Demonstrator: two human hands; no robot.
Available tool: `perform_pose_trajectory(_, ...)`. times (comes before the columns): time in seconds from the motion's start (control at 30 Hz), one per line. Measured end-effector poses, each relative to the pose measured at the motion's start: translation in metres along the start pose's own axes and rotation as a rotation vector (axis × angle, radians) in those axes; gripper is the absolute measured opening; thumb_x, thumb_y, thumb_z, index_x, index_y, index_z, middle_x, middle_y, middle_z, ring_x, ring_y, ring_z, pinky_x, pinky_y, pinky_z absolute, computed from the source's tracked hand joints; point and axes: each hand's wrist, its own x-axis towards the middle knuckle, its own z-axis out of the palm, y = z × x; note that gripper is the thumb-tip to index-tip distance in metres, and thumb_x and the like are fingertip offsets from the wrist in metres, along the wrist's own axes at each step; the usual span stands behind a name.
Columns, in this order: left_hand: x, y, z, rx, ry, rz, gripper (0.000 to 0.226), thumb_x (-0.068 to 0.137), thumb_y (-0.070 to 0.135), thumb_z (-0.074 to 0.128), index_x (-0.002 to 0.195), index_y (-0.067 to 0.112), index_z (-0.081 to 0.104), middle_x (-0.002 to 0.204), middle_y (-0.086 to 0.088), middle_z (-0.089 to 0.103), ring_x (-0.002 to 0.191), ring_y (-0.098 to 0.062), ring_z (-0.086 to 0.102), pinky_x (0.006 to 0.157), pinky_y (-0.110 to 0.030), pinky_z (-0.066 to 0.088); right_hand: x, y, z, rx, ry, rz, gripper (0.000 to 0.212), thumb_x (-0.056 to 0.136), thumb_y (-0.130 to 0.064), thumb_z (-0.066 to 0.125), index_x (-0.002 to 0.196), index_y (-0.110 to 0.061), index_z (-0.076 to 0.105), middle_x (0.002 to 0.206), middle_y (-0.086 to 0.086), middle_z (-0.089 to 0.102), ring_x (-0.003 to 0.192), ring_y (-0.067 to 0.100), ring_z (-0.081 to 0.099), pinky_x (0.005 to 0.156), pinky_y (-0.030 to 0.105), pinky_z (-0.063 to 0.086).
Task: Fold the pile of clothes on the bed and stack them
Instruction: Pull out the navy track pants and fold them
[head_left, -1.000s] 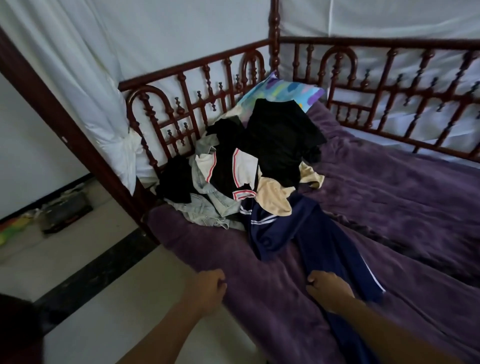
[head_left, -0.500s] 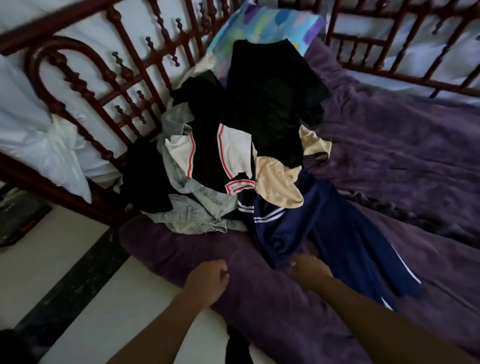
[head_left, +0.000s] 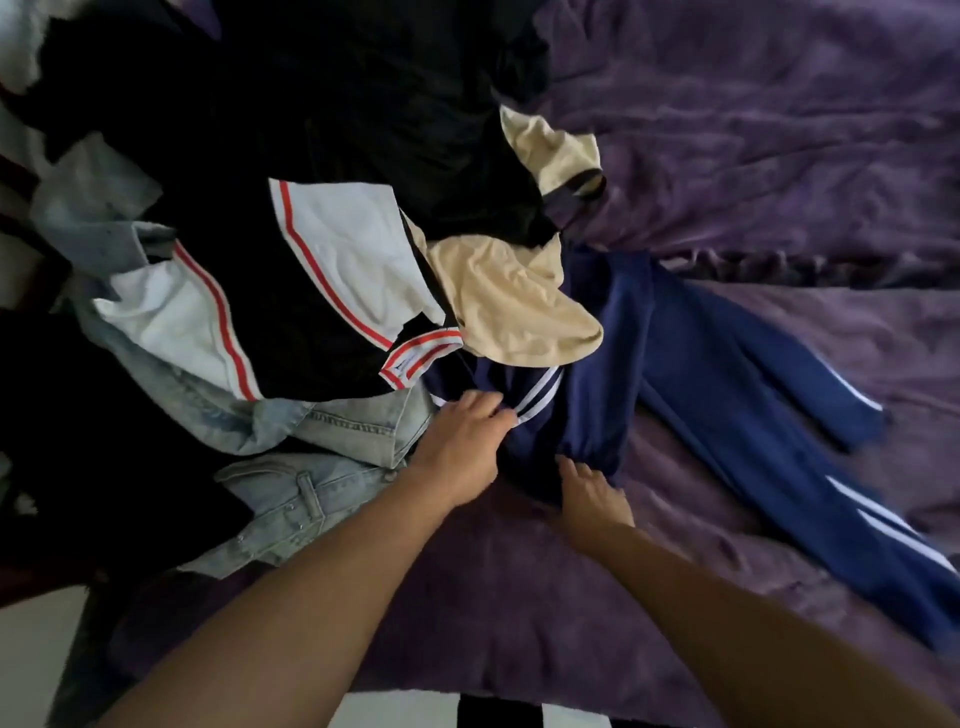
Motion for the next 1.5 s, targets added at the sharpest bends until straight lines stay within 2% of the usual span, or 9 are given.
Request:
perform_pose_trajectory(0.17, 0.034, -0.021, 0.002, 0.397, -0.225, 0.109, 0.054, 0.08, 0.014, 0.061, 0.132, 0.019, 0.048, 0.157, -0.012, 0.018, 0.146, -0.035, 0.001, 0.118, -0.051, 0.004, -0.013, 0.005, 0.0, 0.164, 0.133, 0.056, 0.019, 0.09, -0.028, 0.051, 0.103, -0.014, 0.055, 0.105, 0.011, 0.066, 0.098, 0.035, 0.06, 0.073, 0.036, 0.042)
perform_pose_trajectory(0.27, 0.036, -0.029, 0.0, 0.517, -0.293, 0.099, 0.046, 0.08, 0.02, 0.062, 0.125, 0.025, 0.056, 0.155, -0.008, 0.021, 0.145, -0.037, 0.004, 0.116, -0.057, 0.008, -0.034, 0.019, -0.026, 0.403, 0.218, 0.074, 0.02, 0.09, -0.027, 0.049, 0.074, -0.014, 0.048, 0.079, 0.01, 0.064, 0.077, 0.033, 0.058, 0.06, 0.037, 0.038)
perform_pose_trajectory(0.57, -0.003, 0.003, -0.052, 0.484, -0.145, -0.045, 0.034, 0.087, 0.047, 0.051, 0.112, 0.028, 0.065, 0.133, 0.001, 0.049, 0.135, -0.028, 0.029, 0.112, -0.056, 0.009, -0.122, 0.073, -0.11, 0.93, 0.448, 0.0, 0.025, 0.08, -0.028, 0.074, 0.067, -0.011, 0.063, 0.052, -0.007, 0.057, 0.048, 0.005, 0.053, 0.046, 0.022, 0.042)
perform_pose_trajectory(0.77, -0.074, 0.033, -0.1, 0.413, 0.033, -0.089, 0.03, 0.085, 0.049, 0.053, 0.106, 0.029, 0.062, 0.108, 0.01, 0.065, 0.131, -0.017, 0.034, 0.108, -0.047, 0.019, -0.204, 0.102, -0.155, 1.015, 0.553, -0.165, 0.009, 0.076, -0.017, 0.08, 0.075, -0.013, 0.071, 0.063, 0.001, 0.068, 0.056, 0.007, 0.061, 0.052, 0.022, 0.047)
perform_pose_trajectory(0.97, -0.151, 0.077, -0.151, 0.433, 0.44, -0.125, 0.058, 0.085, 0.043, 0.055, 0.135, 0.02, 0.038, 0.103, 0.001, 0.069, 0.113, -0.023, 0.049, 0.089, -0.04, 0.032, -0.292, 0.123, -0.185, 0.594, 0.721, -0.237, 0.024, 0.072, -0.005, 0.077, 0.068, -0.023, 0.063, 0.06, -0.009, 0.059, 0.055, 0.005, 0.054, 0.048, 0.014, 0.04)
perform_pose_trajectory(1.1, -0.192, 0.107, -0.221, 0.319, 0.679, -0.178, 0.033, 0.084, 0.031, 0.061, 0.115, 0.022, 0.066, 0.09, -0.01, 0.066, 0.099, -0.03, 0.053, 0.081, -0.039, 0.033, -0.339, 0.123, -0.217, 0.398, 0.951, -0.204, 0.013, 0.075, -0.01, 0.07, 0.086, -0.015, 0.068, 0.078, 0.006, 0.065, 0.075, 0.022, 0.059, 0.061, 0.025, 0.034)
perform_pose_trajectory(1.23, -0.231, 0.131, -0.301, 0.196, 0.879, -0.193, 0.038, 0.086, 0.024, 0.06, 0.124, 0.028, 0.062, 0.098, -0.018, 0.059, 0.089, -0.034, 0.054, 0.085, -0.04, 0.037, -0.388, 0.113, -0.263, 0.302, 1.143, -0.241, 0.011, 0.077, -0.011, 0.067, 0.088, -0.013, 0.07, 0.079, 0.005, 0.063, 0.079, 0.027, 0.06, 0.06, 0.026, 0.035)
perform_pose_trajectory(1.37, -0.269, 0.149, -0.361, 0.148, 1.075, 0.066, 0.03, 0.079, 0.006, 0.059, 0.103, 0.015, 0.075, 0.089, -0.016, 0.069, 0.095, -0.036, 0.055, 0.086, -0.043, 0.041, -0.434, 0.108, -0.311, 0.571, 1.226, -0.259, 0.003, 0.081, -0.013, 0.064, 0.077, -0.014, 0.064, 0.073, 0.004, 0.06, 0.068, 0.021, 0.054, 0.062, 0.03, 0.042)
perform_pose_trajectory(1.5, -0.287, 0.162, -0.394, 0.036, 1.039, 0.257, 0.028, 0.066, -0.01, 0.054, 0.079, 0.002, 0.076, 0.079, -0.017, 0.068, 0.085, -0.037, 0.058, 0.078, -0.036, 0.042, -0.473, 0.102, -0.342, 1.033, 1.056, -0.386, 0.011, 0.076, -0.008, 0.058, 0.068, -0.01, 0.065, 0.06, 0.008, 0.058, 0.053, 0.022, 0.055, 0.046, 0.025, 0.041)
